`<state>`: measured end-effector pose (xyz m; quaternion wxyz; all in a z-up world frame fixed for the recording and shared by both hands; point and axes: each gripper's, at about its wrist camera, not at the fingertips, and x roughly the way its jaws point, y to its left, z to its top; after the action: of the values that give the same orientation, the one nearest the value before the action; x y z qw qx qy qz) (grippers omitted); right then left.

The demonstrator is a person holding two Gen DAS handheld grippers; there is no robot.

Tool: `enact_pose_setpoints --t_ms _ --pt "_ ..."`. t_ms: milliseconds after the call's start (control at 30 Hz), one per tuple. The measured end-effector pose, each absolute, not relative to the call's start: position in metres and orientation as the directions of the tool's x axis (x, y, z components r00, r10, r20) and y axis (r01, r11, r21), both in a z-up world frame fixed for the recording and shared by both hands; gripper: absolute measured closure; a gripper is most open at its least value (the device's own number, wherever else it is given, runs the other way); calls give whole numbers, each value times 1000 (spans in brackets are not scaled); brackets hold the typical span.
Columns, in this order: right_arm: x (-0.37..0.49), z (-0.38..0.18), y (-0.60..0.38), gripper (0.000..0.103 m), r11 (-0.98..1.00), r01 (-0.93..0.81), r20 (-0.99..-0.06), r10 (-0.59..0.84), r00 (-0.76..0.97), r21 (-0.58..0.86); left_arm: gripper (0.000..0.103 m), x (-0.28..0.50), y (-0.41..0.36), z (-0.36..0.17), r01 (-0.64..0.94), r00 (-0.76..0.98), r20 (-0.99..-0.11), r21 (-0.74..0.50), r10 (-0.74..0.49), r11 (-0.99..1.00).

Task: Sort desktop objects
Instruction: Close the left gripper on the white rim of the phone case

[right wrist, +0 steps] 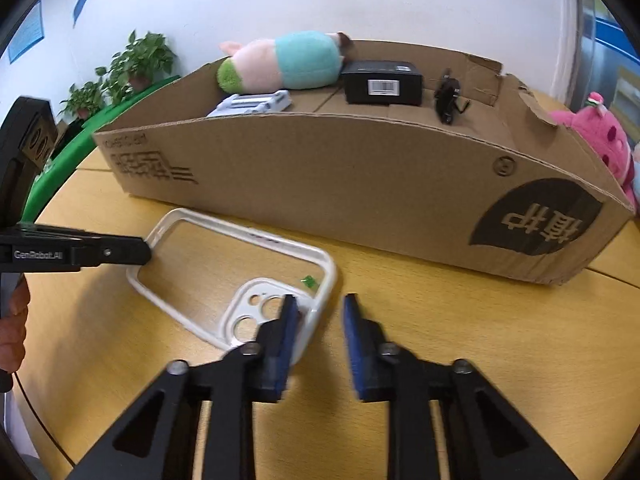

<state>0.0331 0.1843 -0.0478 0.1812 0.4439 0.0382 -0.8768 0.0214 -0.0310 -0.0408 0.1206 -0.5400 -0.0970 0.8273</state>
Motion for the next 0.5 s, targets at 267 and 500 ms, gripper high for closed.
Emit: enact_pose_setpoints --t_ms 267,500 --pt "36 -45 201 92 -918 344 -782 -358 -511 195 97 33 -15 -30 -117 -400 -879 -231 259 -966" --pt "59 21 231 94 -920 332 -672 -382 -635 209 98 44 12 31 -211 -507 -818 -190 273 -959"
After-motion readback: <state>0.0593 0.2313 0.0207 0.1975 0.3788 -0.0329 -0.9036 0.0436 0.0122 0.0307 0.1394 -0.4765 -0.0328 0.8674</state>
